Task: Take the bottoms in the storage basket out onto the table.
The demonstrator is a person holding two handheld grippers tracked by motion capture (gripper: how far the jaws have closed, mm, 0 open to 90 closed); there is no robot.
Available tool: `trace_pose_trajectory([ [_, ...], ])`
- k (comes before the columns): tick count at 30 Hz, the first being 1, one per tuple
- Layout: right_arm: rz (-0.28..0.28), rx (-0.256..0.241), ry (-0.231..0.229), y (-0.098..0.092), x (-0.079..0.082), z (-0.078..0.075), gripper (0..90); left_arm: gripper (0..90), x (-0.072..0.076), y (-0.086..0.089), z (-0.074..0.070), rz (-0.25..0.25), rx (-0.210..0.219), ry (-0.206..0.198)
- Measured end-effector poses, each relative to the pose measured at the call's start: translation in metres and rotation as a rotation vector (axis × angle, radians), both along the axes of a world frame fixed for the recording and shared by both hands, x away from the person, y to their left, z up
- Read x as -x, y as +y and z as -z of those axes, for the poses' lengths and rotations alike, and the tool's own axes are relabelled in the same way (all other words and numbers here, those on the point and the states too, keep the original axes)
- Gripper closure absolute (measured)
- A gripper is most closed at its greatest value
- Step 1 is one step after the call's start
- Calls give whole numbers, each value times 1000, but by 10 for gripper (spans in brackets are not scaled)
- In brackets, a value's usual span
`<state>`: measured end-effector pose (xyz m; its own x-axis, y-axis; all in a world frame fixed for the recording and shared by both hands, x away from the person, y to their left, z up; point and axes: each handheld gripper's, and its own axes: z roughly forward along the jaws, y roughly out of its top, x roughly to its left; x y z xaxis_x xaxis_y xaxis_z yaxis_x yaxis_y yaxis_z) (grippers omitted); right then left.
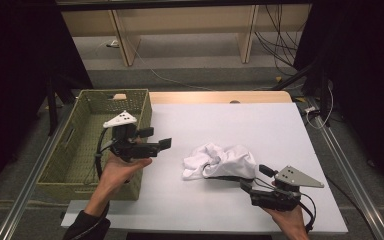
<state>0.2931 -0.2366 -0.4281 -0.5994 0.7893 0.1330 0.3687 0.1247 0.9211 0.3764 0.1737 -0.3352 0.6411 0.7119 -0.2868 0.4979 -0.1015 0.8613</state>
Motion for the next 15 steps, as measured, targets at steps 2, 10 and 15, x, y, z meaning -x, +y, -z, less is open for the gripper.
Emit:
trace_pose_trajectory([
  [2,-1,1,2,0,0,0,168,159,2,10,0,-25,1,-2],
  [10,-2,3,5,1,0,0,169,159,3,42,0,-118,-5,4],
  [15,-5,3,0,2,0,1,169,159,2,55,2,-168,-31,9],
])
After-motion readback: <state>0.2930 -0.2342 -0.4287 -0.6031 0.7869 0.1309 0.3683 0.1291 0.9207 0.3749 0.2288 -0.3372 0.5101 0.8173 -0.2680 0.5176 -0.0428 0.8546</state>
